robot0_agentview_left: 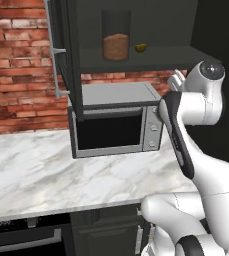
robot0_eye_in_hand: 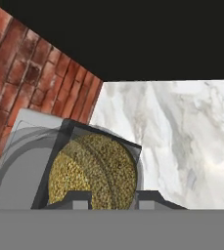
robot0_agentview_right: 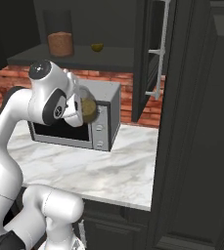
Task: Pick the jar and jar from the dining table and place them in the open cabinet. Close the cabinet after placing the objects.
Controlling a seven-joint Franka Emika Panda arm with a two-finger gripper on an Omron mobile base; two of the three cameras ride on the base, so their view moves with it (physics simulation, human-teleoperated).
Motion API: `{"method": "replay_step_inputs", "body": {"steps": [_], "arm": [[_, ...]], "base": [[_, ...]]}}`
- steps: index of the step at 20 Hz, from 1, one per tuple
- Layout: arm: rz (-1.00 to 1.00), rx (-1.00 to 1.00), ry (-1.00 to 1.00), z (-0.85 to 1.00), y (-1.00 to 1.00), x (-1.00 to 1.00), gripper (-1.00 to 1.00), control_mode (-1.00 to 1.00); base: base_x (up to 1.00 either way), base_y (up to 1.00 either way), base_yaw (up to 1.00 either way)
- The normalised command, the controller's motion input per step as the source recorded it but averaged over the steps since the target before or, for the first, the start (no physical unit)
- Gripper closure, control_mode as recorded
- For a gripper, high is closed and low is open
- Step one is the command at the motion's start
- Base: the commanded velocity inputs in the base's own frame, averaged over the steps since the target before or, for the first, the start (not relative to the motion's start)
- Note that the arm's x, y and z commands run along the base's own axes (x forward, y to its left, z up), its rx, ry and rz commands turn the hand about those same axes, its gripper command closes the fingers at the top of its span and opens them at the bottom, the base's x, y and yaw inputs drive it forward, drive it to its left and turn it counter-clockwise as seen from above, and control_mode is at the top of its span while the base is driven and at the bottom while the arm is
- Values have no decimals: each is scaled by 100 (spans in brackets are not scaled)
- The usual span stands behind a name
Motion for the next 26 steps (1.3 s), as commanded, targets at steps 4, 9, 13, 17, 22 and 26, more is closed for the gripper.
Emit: {"method": "replay_step_inputs", "body": {"steps": [4,9,13,17,22,26], "arm": [[0,0,0,0,0,0,100,100],[0,0,0,0,0,0,100,100],[0,0,-10,35,0,-12,100,-100],[0,0,-7,49,0,-15,100,-100],[0,0,-10,54,0,-30,100,-100],[0,-2,-10,50,-16,-35,100,-100]], "base": [[0,0,0],[0,2,0],[0,0,0],[0,0,0],[0,0,0],[0,0,0]]}}
